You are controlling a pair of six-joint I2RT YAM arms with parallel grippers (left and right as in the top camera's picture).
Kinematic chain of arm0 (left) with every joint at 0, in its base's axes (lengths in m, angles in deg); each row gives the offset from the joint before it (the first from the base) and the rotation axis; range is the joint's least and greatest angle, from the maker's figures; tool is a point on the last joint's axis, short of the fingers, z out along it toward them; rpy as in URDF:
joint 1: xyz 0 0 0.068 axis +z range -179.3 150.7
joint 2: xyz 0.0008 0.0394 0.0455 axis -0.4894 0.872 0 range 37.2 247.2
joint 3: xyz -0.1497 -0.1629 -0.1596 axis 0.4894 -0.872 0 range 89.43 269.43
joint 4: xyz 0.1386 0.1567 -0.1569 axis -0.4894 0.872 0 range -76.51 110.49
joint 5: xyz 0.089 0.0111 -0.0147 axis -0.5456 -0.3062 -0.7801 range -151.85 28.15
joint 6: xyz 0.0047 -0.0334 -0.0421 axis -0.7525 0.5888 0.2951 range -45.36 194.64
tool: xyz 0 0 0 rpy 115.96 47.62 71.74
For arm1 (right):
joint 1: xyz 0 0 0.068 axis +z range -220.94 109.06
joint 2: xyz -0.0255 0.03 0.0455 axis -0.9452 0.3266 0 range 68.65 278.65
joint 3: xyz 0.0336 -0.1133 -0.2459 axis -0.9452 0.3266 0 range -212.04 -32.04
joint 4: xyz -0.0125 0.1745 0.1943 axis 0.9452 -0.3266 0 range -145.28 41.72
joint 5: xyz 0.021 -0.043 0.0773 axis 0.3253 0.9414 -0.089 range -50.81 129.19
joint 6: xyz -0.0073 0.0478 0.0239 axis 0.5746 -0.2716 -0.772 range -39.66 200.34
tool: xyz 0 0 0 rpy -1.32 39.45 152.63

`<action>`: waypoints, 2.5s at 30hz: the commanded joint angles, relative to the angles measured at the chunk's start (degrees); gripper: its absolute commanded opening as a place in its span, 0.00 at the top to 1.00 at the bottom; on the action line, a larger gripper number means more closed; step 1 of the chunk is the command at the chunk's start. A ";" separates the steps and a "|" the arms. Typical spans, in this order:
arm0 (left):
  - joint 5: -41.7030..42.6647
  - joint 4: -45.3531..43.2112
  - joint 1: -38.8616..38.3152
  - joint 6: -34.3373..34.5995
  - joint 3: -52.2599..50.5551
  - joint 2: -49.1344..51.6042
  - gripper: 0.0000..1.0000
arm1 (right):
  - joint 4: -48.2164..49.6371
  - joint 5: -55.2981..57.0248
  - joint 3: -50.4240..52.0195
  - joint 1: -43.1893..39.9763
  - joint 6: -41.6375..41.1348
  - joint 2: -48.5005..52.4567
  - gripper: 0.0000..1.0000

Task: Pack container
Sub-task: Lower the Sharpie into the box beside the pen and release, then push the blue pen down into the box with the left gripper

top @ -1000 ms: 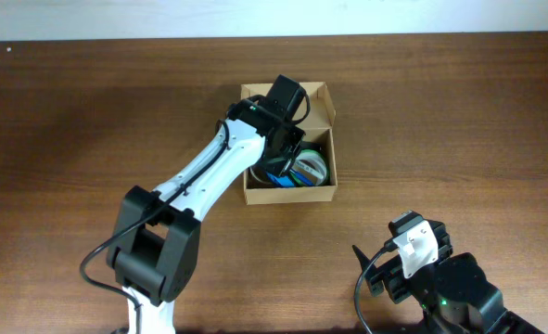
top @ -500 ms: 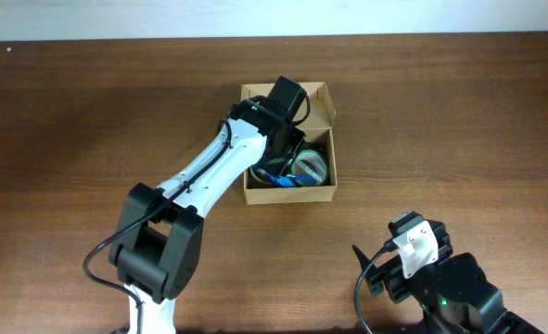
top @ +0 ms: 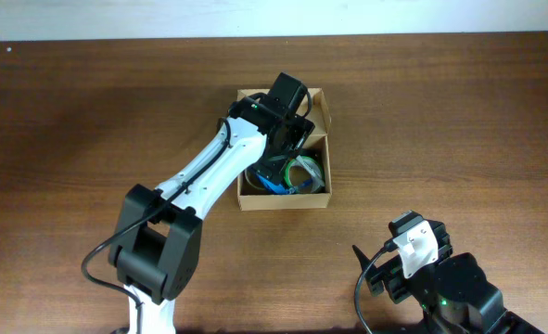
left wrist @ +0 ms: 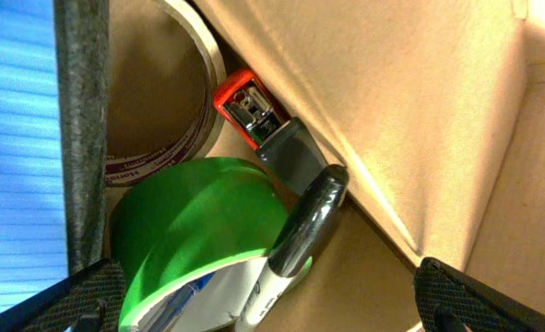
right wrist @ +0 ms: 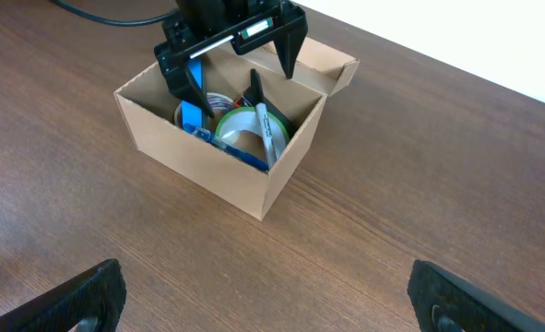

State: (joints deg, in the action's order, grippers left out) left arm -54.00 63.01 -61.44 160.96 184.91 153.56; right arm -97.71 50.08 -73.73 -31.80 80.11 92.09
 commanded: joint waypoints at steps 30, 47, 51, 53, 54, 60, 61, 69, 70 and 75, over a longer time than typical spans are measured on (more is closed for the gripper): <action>-4.61 12.37 -7.96 -0.35 0.98 -15.08 0.24 | 0.15 0.09 0.28 -0.26 -0.70 -0.31 0.01; -2.03 28.28 -10.69 -3.69 0.87 -11.30 0.49 | 0.15 0.07 0.28 -0.26 -0.70 -0.31 0.01; -2.60 26.27 -10.45 -7.45 0.87 -8.68 0.55 | 0.15 0.09 0.28 -0.26 -0.70 -0.31 0.01; -2.97 25.57 -10.08 -7.80 0.87 -7.76 0.56 | 0.15 0.09 0.28 -0.26 -0.70 -0.31 0.01; -3.13 25.51 -9.88 -7.80 0.87 -7.56 0.56 | 0.15 0.09 0.28 -0.26 -0.70 -0.31 0.01; -4.92 25.33 -8.26 -7.82 0.87 -7.17 0.63 | 0.15 0.09 0.28 -0.26 -0.70 -0.31 0.01; -5.09 25.03 -8.02 -8.09 0.87 -7.17 0.64 | 0.15 0.09 0.28 -0.26 -0.70 -0.31 0.01; -4.35 21.57 -7.43 -10.14 0.87 -6.19 0.68 | 0.15 0.09 0.28 -0.26 -0.70 -0.31 0.01; -4.42 21.57 -7.43 -10.14 0.87 -6.01 0.68 | 0.15 0.09 0.28 -0.26 -0.70 -0.31 0.01; -4.20 21.57 -7.43 -10.14 0.87 -4.72 0.69 | 0.15 0.09 0.28 -0.26 -0.70 -0.31 0.01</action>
State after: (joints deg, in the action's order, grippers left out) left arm -57.78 84.58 -68.99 151.76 185.32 146.74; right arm -97.71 50.10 -73.73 -31.80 80.13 92.09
